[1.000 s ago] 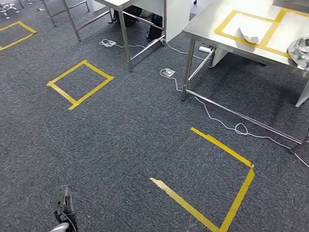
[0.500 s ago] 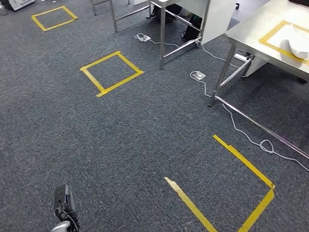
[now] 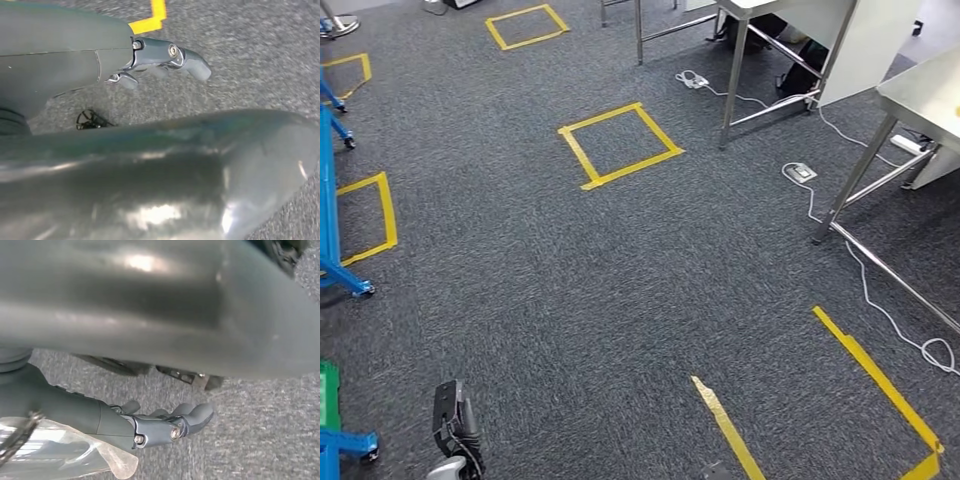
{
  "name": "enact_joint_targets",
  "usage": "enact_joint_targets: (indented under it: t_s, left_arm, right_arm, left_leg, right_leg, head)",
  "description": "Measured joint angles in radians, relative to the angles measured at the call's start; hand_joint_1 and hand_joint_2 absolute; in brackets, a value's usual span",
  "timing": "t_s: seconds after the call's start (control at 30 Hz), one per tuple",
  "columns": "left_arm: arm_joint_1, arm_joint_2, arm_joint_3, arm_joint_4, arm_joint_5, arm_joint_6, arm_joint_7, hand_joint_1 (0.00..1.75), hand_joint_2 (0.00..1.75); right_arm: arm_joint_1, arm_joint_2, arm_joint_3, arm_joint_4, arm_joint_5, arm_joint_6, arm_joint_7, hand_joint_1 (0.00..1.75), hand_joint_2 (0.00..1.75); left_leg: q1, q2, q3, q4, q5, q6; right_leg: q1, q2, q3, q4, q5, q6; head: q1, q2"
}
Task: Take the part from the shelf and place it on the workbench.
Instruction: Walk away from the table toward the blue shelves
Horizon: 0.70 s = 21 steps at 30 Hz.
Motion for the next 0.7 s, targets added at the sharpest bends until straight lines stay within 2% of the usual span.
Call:
enact_joint_targets:
  t_s: [0.07,0.1,0.13,0.17,0.2,0.23,0.3,0.33,0.37,0.43,0.47,0.53,0.57,0.6,0.63,0.67,0.7]
  left_arm:
    - [-0.002,-0.001,-0.005,0.000,0.001,0.000,0.000,0.00,0.00]
    - [-0.003,-0.002,-0.007,0.000,0.001,0.000,0.000,0.00,0.00]
    - [-0.003,-0.002,-0.009,0.000,0.003,0.000,0.000,0.00,0.00]
    - [-0.001,-0.003,-0.010,0.000,0.006,0.000,0.000,0.00,0.00]
    - [0.001,-0.003,-0.011,0.000,0.009,0.001,0.000,0.00,0.00]
    - [0.002,-0.002,-0.012,0.000,0.012,0.001,0.000,0.00,0.00]
    - [0.001,-0.002,-0.013,0.000,0.018,0.002,0.000,0.00,0.00]
    - [-0.002,-0.002,-0.013,0.000,0.020,0.002,0.000,0.00,0.00]
    - [-0.004,-0.002,-0.014,0.000,0.023,0.003,0.000,0.00,0.00]
    - [-0.004,-0.001,-0.015,0.000,0.030,0.006,0.000,0.00,0.00]
    - [-0.001,0.000,-0.016,0.000,0.036,0.007,0.000,0.00,0.00]
    - [-0.001,-0.001,-0.018,0.000,0.043,0.009,-0.002,0.00,0.00]
    - [-0.003,-0.001,-0.019,0.000,0.045,0.010,-0.002,0.00,0.00]
    - [-0.005,-0.002,-0.021,0.000,0.047,0.010,-0.003,0.00,0.00]
    - [-0.006,-0.002,-0.022,0.000,0.048,0.010,-0.003,0.00,0.00]
    - [-0.005,-0.003,-0.023,0.000,0.050,0.011,-0.003,0.00,0.00]
    - [-0.004,-0.003,-0.023,0.000,0.051,0.011,-0.003,0.00,0.00]
  right_arm:
    - [-0.001,0.001,0.000,0.000,-0.001,0.000,0.000,0.00,0.00]
    - [0.000,0.001,0.000,0.001,-0.001,0.000,-0.001,0.00,0.00]
    - [0.001,0.000,0.000,0.001,-0.001,0.000,-0.001,0.00,0.00]
    - [0.002,0.000,0.000,0.001,-0.001,0.000,-0.001,0.00,0.00]
    - [0.002,0.000,0.000,0.001,-0.001,-0.001,-0.001,0.00,0.00]
    - [0.002,0.000,0.000,0.001,-0.001,-0.001,-0.001,0.00,0.00]
    - [0.000,0.001,0.000,0.001,-0.001,-0.001,-0.002,0.00,0.00]
    - [-0.001,0.001,0.000,0.001,-0.001,-0.001,-0.002,0.00,0.00]
    - [-0.002,0.001,0.000,0.001,-0.001,-0.001,-0.002,0.00,0.00]
    - [-0.003,0.001,0.000,0.001,-0.001,0.000,-0.003,0.00,0.00]
    - [-0.005,0.001,0.000,0.001,-0.001,0.000,-0.004,0.00,0.00]
    - [-0.007,0.001,0.000,0.001,0.000,0.000,-0.007,0.00,0.00]
    - [-0.007,0.001,0.000,0.001,0.000,0.000,-0.008,0.00,0.00]
    - [-0.006,0.001,0.000,0.001,0.000,0.000,-0.008,0.00,0.00]
    - [-0.004,0.001,0.000,0.001,0.000,0.000,-0.008,0.00,0.00]
    - [-0.002,0.001,0.000,0.001,0.000,0.000,-0.008,0.00,0.00]
    - [-0.002,0.001,0.000,0.001,0.000,0.000,-0.008,0.00,0.00]
  left_leg:
    - [-0.001,0.062,-0.044,0.101,-0.058,-0.009]
    - [0.001,0.081,-0.075,0.171,-0.091,-0.014]
    - [0.003,0.090,-0.100,0.230,-0.113,-0.017]
    - [0.005,0.095,-0.110,0.258,-0.117,-0.019]
    - [0.007,0.098,-0.102,0.248,-0.102,-0.020]
    - [0.007,0.105,-0.074,0.198,-0.071,-0.018]
    - [0.000,0.145,0.000,0.061,-0.014,-0.011]
    - [-0.005,0.164,0.025,0.012,-0.002,-0.006]
    - [-0.010,0.176,0.036,-0.013,-0.001,0.000]
    - [-0.014,0.163,0.035,-0.024,-0.005,0.011]
    - [-0.013,0.151,0.036,-0.028,-0.003,0.016]
    - [-0.007,0.129,0.038,-0.036,0.003,0.028]
    - [-0.005,0.117,0.038,-0.038,0.005,0.032]
    - [-0.004,0.103,0.036,-0.038,0.007,0.035]
    - [-0.005,0.089,0.035,-0.038,0.007,0.036]
    - [-0.005,0.075,0.035,-0.037,0.007,0.037]
    - [-0.005,0.060,0.036,-0.037,0.007,0.037]
  right_leg:
    - [0.002,-0.031,0.002,-0.003,0.000,-0.009]
    - [0.004,-0.047,0.002,-0.002,-0.001,-0.012]
    - [0.006,-0.063,0.002,-0.002,-0.003,-0.014]
    - [0.007,-0.079,0.002,-0.002,-0.004,-0.014]
    - [0.007,-0.092,0.003,-0.002,-0.005,-0.014]
    - [0.008,-0.105,0.006,-0.002,-0.007,-0.013]
    - [0.011,-0.128,0.012,-0.001,-0.013,-0.008]
    - [0.014,-0.139,0.014,0.000,-0.016,-0.004]
    - [0.016,-0.150,0.015,0.000,-0.019,0.001]
    - [0.018,-0.172,0.018,-0.002,-0.023,0.012]
    - [0.017,-0.166,0.019,0.000,-0.029,0.017]
    - [0.012,-0.114,-0.002,0.048,-0.064,0.025]
    - [0.010,-0.079,-0.030,0.106,-0.095,0.026]
    - [0.009,-0.058,-0.067,0.179,-0.126,0.027]
    - [0.008,-0.049,-0.102,0.246,-0.148,0.028]
    - [0.008,-0.045,-0.128,0.287,-0.153,0.028]
    - [0.008,-0.044,-0.136,0.290,-0.136,0.028]
  head:
    - [-0.006,0.000]
    - [-0.008,0.000]
    - [-0.008,0.000]
    - [-0.008,0.000]
    - [-0.008,0.000]
    - [-0.008,0.000]
    - [-0.008,0.000]
    - [-0.008,0.000]
    - [-0.008,0.000]
    - [-0.007,0.000]
    - [-0.006,0.000]
    - [-0.002,0.000]
    - [0.001,0.000]
    - [0.003,0.000]
    - [0.005,0.000]
    - [0.004,0.000]
    - [0.005,0.000]
